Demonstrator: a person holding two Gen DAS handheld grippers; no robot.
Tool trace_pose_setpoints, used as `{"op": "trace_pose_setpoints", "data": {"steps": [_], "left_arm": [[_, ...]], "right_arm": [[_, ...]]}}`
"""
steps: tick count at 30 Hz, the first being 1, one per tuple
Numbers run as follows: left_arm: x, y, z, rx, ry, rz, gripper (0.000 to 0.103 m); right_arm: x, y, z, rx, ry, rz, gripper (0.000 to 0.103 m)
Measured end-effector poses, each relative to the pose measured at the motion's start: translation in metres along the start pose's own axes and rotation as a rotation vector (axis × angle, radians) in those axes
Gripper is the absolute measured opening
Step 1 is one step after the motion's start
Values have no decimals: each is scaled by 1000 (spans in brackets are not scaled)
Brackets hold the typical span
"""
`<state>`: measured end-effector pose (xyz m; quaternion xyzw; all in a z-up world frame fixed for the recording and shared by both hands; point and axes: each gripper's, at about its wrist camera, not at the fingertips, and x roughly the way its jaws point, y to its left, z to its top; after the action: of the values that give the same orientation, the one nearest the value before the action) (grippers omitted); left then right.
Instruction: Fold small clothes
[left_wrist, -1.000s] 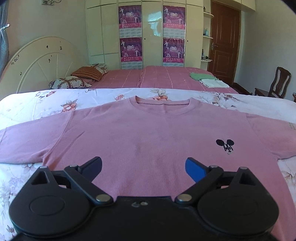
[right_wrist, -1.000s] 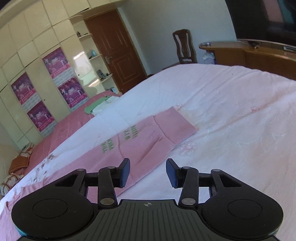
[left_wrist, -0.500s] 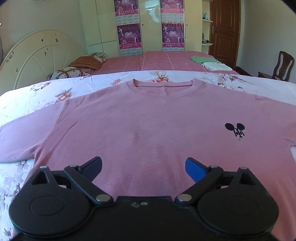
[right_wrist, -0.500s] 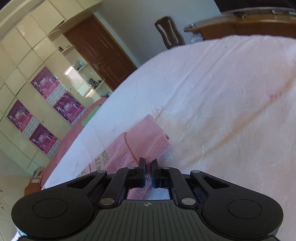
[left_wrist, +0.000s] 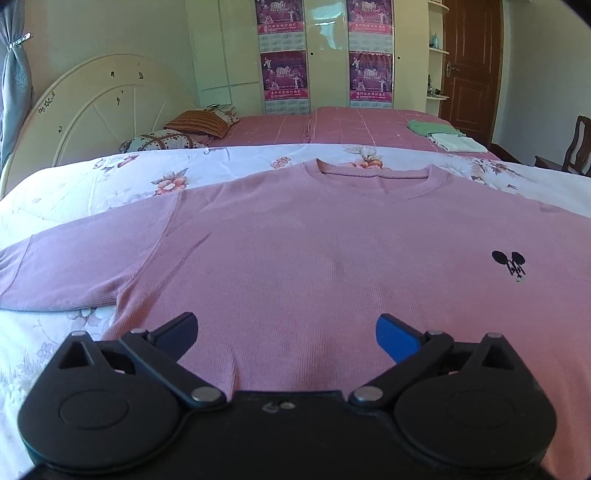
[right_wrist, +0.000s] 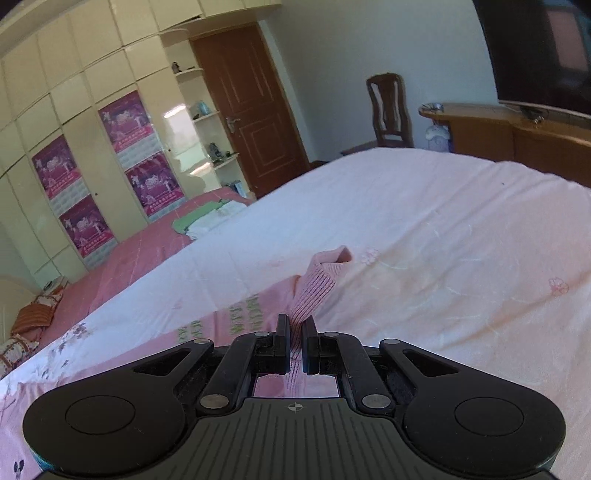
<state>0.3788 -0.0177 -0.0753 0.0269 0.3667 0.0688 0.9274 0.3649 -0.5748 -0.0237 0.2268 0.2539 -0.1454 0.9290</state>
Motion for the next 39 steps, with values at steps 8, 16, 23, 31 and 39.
{"op": "trace_pose_setpoints", "data": {"steps": [8,16,23,31,39], "left_arm": [[1,41,-5,-34,21,-50,91],[-8,110,-15,-62,26,-59,88],[-10,160,-20,-97,27,-54,87],[-6,171,-7,-115,-11,-105,91],[38,108,32,-190,16,-400,74]], "right_arm": [[-31,130,-42,-176,2,196,5],[-9,273,-114,-295,110,363,5],[-5,375,-188,-450,198,466,5],[16,426,-263,-596,267,501,5],[-20,383,-250,-557,122,448,41]]}}
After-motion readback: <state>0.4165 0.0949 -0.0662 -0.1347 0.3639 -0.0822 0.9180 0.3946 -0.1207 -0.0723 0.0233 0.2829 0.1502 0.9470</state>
